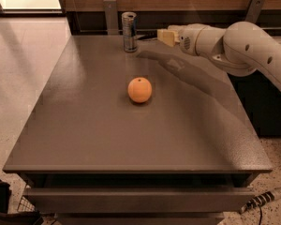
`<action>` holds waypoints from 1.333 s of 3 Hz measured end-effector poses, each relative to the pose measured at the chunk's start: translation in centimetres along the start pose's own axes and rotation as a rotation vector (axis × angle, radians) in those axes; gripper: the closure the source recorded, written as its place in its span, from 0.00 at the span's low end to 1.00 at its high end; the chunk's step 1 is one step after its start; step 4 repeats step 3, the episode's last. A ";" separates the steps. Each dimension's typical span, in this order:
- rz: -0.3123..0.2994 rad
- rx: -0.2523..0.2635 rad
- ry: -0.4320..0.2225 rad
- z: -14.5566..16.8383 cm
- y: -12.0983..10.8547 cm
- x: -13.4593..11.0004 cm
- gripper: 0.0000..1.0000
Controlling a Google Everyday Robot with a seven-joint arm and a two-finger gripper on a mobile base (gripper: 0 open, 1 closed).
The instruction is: Move rxbar chocolate near redbull can
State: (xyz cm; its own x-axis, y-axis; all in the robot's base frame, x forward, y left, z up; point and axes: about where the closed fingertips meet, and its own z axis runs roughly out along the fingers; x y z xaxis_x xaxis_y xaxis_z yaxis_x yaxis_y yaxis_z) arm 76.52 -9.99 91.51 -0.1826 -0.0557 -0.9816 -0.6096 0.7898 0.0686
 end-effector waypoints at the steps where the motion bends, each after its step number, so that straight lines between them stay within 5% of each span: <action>1: 0.000 -0.007 0.001 0.3 0.4 0.0 0.12; 2: 0.000 -0.009 0.001 0.4 0.5 0.0 0.00; 4: 0.000 -0.009 0.001 0.4 0.5 0.0 0.00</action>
Offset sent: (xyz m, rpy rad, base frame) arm 0.0001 0.0025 -0.0003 0.0005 0.0005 0.0034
